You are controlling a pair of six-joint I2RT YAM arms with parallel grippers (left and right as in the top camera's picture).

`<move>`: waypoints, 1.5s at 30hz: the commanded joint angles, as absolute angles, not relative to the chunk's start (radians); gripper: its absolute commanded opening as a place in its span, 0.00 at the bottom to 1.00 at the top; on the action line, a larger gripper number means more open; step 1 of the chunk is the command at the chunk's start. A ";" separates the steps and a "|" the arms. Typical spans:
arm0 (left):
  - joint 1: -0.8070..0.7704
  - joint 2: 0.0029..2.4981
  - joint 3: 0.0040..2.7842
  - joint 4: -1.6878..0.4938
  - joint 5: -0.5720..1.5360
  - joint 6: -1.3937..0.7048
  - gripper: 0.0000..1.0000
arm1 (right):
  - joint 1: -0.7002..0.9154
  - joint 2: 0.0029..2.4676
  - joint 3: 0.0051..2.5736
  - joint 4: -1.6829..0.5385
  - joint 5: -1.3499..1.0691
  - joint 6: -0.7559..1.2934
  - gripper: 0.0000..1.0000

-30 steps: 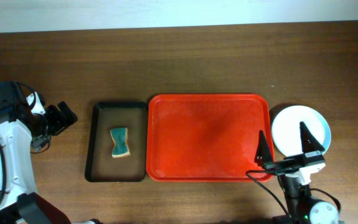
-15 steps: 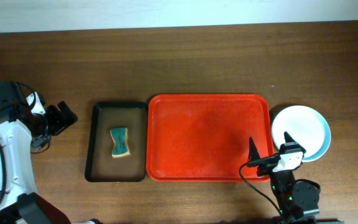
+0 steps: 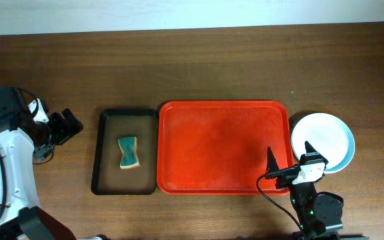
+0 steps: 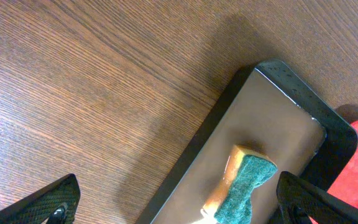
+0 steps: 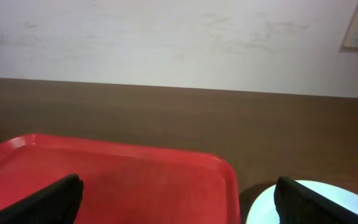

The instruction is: Clean dirty plates on tray and stack at the side

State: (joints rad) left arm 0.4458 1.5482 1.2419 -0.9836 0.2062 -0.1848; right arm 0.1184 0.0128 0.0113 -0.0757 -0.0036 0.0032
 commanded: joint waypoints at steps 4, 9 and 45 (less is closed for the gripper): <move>0.450 1.537 1.258 -0.982 0.214 -0.197 0.99 | 0.124 0.004 0.006 -0.082 0.009 0.004 0.99; 0.450 1.537 1.258 -0.982 0.214 -0.197 0.99 | 0.124 0.004 0.006 -0.082 0.009 0.004 0.99; 0.078 0.951 1.258 -0.982 0.214 -0.197 0.99 | 0.124 0.006 0.006 -0.082 0.009 0.004 0.99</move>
State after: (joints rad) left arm 0.0837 0.9600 1.2423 -0.9840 0.2131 -0.1879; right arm 0.1184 0.0128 0.0113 -0.0757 -0.0032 0.0029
